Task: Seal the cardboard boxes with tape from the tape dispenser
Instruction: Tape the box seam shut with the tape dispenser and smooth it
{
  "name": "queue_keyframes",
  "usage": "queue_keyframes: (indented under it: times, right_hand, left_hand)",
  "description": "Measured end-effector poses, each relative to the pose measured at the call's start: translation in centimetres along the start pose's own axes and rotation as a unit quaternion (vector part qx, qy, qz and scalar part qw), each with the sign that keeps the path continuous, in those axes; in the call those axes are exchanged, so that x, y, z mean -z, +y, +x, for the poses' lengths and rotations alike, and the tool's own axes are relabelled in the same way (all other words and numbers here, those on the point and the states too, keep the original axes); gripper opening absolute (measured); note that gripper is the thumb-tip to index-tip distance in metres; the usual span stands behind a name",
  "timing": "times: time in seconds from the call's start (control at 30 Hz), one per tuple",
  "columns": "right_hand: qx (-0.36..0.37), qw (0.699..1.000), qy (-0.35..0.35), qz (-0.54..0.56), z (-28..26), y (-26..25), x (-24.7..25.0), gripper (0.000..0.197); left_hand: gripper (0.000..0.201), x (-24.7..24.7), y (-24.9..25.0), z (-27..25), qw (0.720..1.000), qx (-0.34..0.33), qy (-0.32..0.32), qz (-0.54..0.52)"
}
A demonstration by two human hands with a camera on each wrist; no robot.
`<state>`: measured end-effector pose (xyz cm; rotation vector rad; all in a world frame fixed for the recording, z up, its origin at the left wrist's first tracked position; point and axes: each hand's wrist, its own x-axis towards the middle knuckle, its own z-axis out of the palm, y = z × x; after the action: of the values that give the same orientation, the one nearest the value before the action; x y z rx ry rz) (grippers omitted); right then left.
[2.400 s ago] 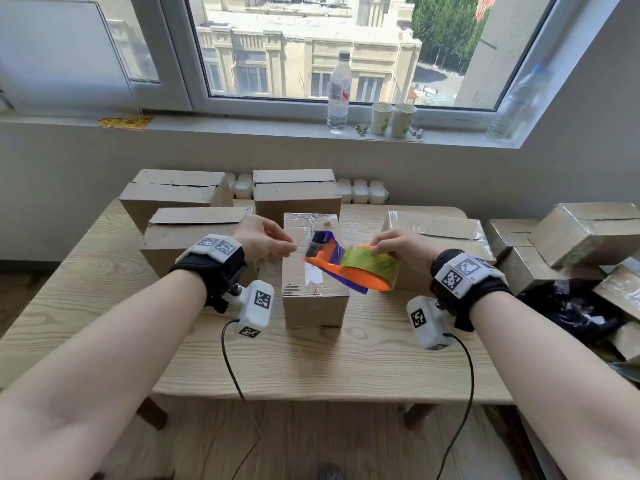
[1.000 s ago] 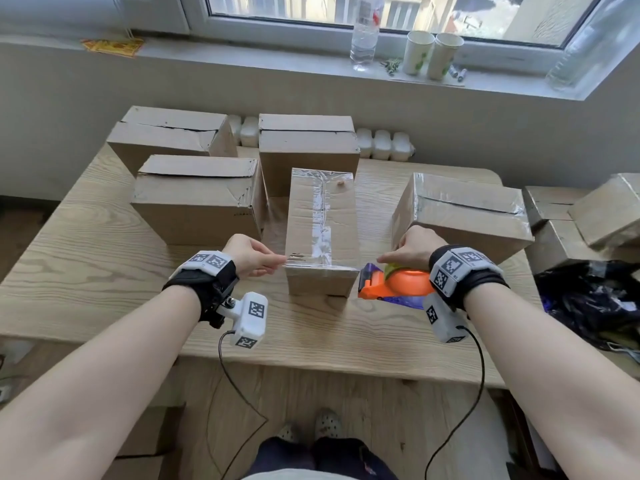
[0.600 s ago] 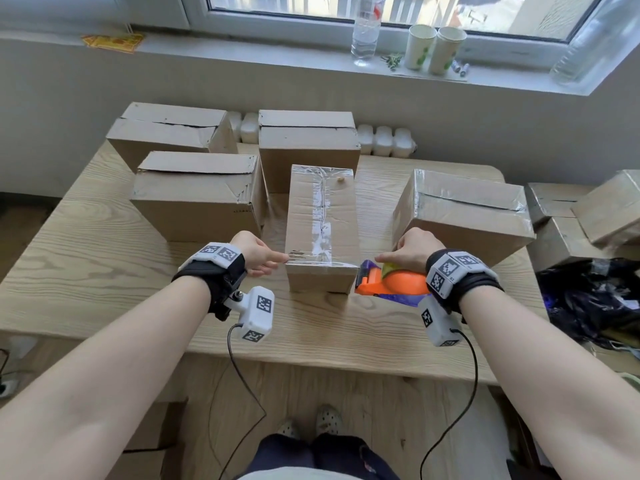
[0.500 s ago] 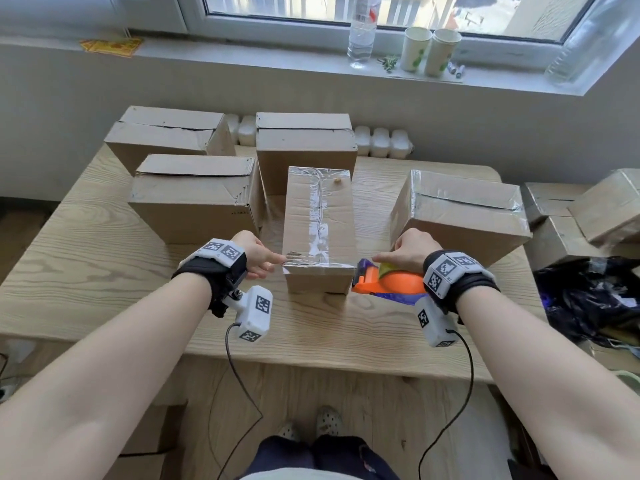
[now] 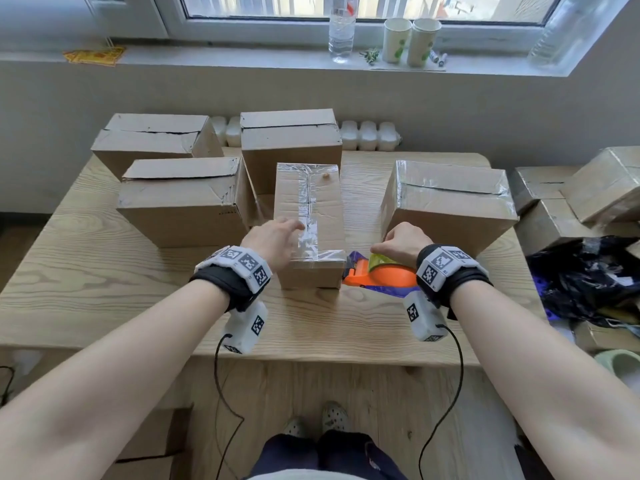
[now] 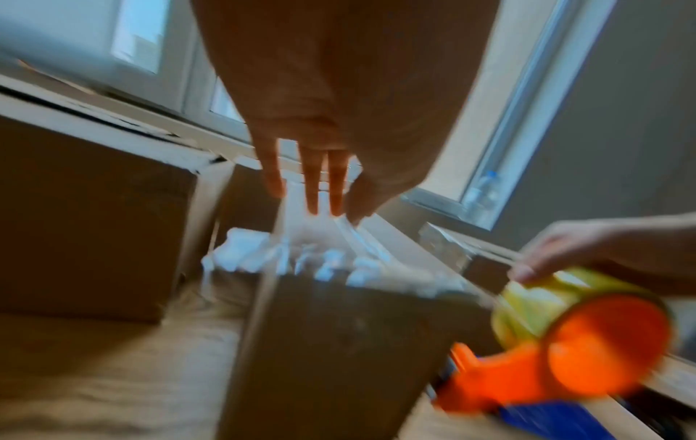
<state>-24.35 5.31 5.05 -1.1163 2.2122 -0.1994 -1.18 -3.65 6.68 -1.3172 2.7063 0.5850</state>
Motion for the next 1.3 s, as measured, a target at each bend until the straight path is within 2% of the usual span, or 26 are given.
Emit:
queue_keyframes:
  times: [0.1,0.17,0.23,0.33,0.43,0.53,0.6,0.7,0.77,0.9,0.93,1.03,1.1,1.23,1.3]
  right_hand:
    - [0.003,1.0,0.0,0.01,0.0,0.4,-0.1,0.034]
    - [0.006,1.0,0.001,0.018,0.0,0.5,-0.1,0.033]
    - [0.009,1.0,-0.002,0.023,0.0,0.7,0.0,0.032]
    - [0.01,0.999,-0.021,0.047,0.1,1.0,0.1,0.027]
    - [0.013,0.995,-0.046,0.09,0.1,1.1,0.5,0.023]
    - [0.004,0.995,-0.055,0.086,0.4,2.0,0.4,0.022]
    - [-0.017,0.997,-0.056,0.055,0.6,3.2,0.1,0.026]
    - [-0.038,0.998,-0.052,-0.001,0.1,4.9,-0.2,0.044]
    - [-0.034,0.998,-0.048,0.023,-0.2,5.5,0.1,0.048]
    - [-0.017,0.991,-0.039,0.129,-0.4,6.5,1.0,0.029]
    - [-0.022,0.99,-0.036,0.132,-0.7,6.9,1.1,0.029]
    - [-0.065,0.996,-0.014,0.056,-1.9,8.8,1.2,0.045]
    - [-0.084,0.996,-0.01,0.028,-2.5,10.0,1.1,0.048]
    - [-0.053,0.989,-0.005,0.14,-3.3,11.0,1.4,0.038]
    - [-0.033,0.988,0.012,0.151,-3.8,10.9,1.9,0.039]
  left_hand:
    - [0.046,-2.5,1.8,-0.7,0.991,-0.131,-0.017,0.01]
    - [0.05,-4.4,2.6,-0.6,0.982,-0.18,-0.042,0.03]
    - [0.052,-6.0,3.2,-0.5,0.981,-0.186,-0.047,0.031]
    - [0.055,-7.5,3.1,-0.5,0.982,-0.185,-0.019,0.042]
    - [0.059,-7.8,2.4,-0.8,0.979,-0.196,-0.002,0.049]
    - [0.06,-7.7,2.0,-0.7,0.979,-0.199,-0.006,0.031]
    - [0.06,-7.7,1.9,-0.7,0.979,-0.202,-0.005,0.022]
    - [0.062,-7.8,1.6,-1.0,0.975,-0.22,-0.007,0.013]
    - [0.062,-7.8,1.5,-1.0,0.975,-0.222,-0.002,0.01]
    - [0.061,-7.6,1.1,-0.3,0.972,-0.234,0.005,0.008]
    - [0.061,-7.5,0.9,-0.3,0.971,-0.237,0.004,0.006]
    - [0.062,-7.5,0.7,-0.2,0.97,-0.244,0.001,0.013]
    - [0.063,-7.6,0.6,-0.1,0.969,-0.245,-0.002,0.015]
    - [0.065,-7.4,0.3,-0.2,0.965,-0.259,-0.017,0.046]
    - [0.064,-7.1,0.2,-0.3,0.963,-0.262,-0.022,0.052]
